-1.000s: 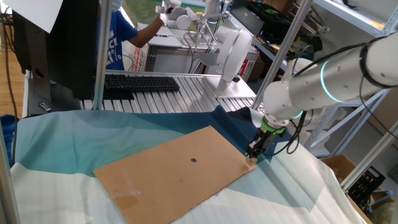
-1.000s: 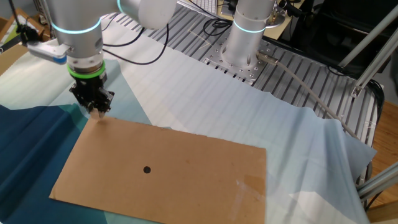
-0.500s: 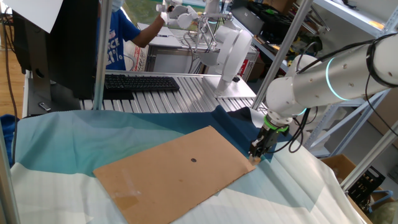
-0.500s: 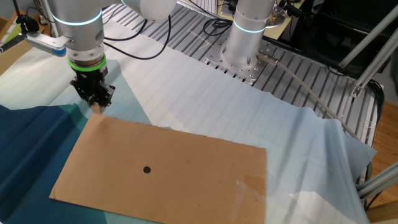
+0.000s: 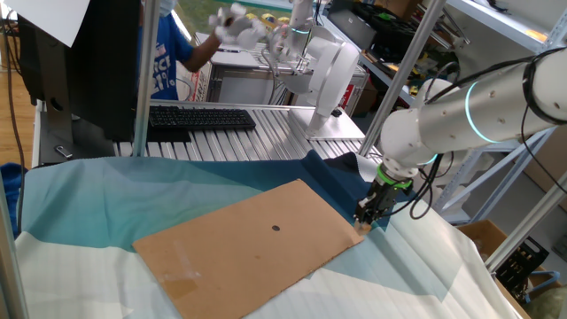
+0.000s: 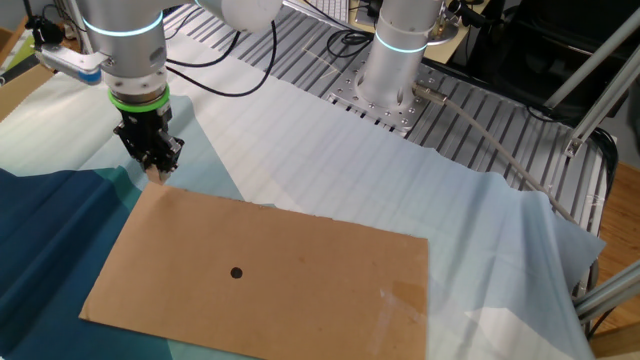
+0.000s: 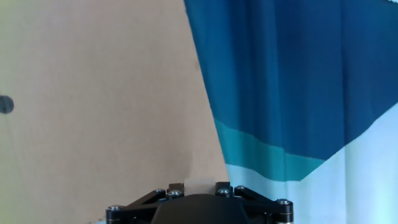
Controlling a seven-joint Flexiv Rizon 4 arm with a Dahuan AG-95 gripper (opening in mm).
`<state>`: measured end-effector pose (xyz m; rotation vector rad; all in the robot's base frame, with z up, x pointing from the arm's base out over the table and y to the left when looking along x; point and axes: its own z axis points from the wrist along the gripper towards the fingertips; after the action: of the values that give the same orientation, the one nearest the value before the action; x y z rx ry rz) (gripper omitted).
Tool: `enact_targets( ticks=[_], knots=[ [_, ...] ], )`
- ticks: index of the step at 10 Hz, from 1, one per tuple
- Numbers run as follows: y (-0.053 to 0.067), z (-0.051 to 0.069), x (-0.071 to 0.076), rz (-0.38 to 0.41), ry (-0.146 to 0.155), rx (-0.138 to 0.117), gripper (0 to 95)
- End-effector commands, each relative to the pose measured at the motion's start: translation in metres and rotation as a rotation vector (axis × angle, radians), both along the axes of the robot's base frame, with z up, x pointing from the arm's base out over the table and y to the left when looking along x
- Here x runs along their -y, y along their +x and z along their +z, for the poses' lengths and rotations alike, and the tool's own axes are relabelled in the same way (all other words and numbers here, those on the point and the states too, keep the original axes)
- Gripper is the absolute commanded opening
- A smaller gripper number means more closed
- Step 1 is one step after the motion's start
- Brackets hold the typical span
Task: Grab the block and place it at the designated location
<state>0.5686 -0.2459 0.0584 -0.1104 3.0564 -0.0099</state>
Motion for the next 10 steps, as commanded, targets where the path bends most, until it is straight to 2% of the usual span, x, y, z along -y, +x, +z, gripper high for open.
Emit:
enact_targets(
  ticks=[1,2,4,6,10],
  knots=[
    [-0.0009,0.0007,-0.0010,-0.018,0.068,0.027,0.0],
    [-0.0009,0.0007,-0.0010,-0.018,0.039,0.028,0.0],
    [-0.0009,0.0007,-0.0010,-0.061,0.064,0.033,0.0],
    [-0.0009,0.0007,-0.0010,-0.079,0.075,0.020,0.0],
    [-0.0008,0.0008,-0.0012,-0.101,0.080,0.014,0.0]
  ],
)
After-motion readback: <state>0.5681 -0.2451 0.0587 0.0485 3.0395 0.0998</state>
